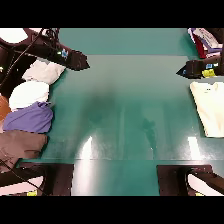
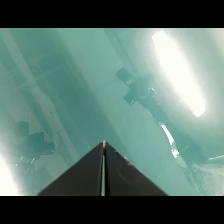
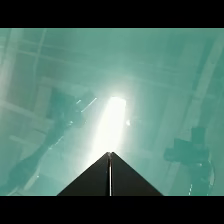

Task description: Fold the shirts.

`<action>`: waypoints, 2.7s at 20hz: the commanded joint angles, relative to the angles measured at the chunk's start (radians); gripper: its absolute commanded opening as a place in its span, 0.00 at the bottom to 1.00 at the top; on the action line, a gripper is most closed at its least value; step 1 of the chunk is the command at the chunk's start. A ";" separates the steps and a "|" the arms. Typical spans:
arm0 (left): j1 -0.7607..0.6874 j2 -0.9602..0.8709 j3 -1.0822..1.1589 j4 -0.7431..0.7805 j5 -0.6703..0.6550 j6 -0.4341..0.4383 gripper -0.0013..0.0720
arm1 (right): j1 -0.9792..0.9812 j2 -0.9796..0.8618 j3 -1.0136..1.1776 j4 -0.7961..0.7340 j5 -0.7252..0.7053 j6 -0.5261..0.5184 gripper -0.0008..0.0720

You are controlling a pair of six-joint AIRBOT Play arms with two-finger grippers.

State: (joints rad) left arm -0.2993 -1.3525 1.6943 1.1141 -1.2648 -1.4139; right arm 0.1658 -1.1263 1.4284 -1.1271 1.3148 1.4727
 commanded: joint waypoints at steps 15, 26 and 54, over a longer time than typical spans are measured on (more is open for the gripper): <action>0.000 -0.001 0.000 0.000 0.023 0.011 0.05 | 0.001 0.000 0.001 0.000 -0.006 0.000 0.04; 0.232 -0.224 0.000 0.671 0.209 -0.262 0.79 | 0.001 0.000 0.001 -0.001 -0.005 -0.001 0.04; 0.098 0.249 0.311 0.656 0.138 -0.123 0.04 | 0.001 0.000 0.264 0.009 -0.178 0.000 0.04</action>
State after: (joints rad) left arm -0.0925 -1.2167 1.9034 1.7710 -1.0653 -1.5883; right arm 0.1658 -1.1267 1.5951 -1.1172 1.1458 1.4719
